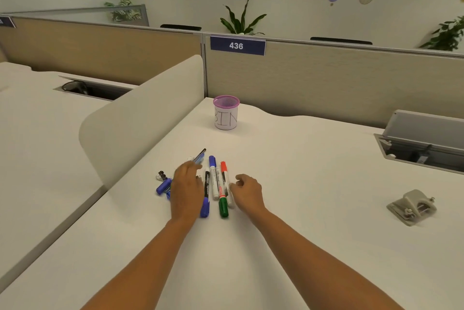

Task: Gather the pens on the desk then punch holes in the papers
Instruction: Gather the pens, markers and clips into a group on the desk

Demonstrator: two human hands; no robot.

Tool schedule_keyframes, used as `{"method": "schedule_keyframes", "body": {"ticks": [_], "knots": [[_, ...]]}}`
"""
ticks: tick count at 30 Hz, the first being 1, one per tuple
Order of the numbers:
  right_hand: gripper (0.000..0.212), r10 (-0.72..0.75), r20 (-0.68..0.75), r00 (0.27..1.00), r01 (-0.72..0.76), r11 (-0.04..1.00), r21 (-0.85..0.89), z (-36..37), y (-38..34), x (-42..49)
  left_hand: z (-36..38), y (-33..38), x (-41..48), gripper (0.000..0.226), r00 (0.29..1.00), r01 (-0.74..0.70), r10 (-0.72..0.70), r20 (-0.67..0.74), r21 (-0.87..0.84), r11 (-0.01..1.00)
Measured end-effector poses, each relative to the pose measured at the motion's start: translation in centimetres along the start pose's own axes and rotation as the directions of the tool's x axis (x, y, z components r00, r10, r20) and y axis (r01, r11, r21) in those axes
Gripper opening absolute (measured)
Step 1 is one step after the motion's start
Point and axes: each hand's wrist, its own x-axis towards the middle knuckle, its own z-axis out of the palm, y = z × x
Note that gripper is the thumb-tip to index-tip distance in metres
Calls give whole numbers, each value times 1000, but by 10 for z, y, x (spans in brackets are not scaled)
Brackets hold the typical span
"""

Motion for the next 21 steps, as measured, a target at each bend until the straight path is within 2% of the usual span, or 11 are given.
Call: {"method": "schedule_keyframes", "body": {"ticks": [3, 6, 12, 21], "knots": [[41, -70, -1, 998, 70, 996, -48, 4, 3, -2, -11, -20, -3, 33, 1000, 7, -4, -19, 172, 985], [41, -115, 22, 993, 117, 991, -69, 10, 4, -5, -18, -41, -9, 40, 998, 54, -56, 0, 233, 971], [42, -170, 90, 981, 178, 979, -100, 23, 0, -6, -25, -62, -10, 47, 985, 165, -168, 47, 67, 984], [46, -215, 119, 969, 224, 972, -66, 37, -4, -6, -22, -64, -10, 47, 978, 193, -198, 62, 79, 978]]}}
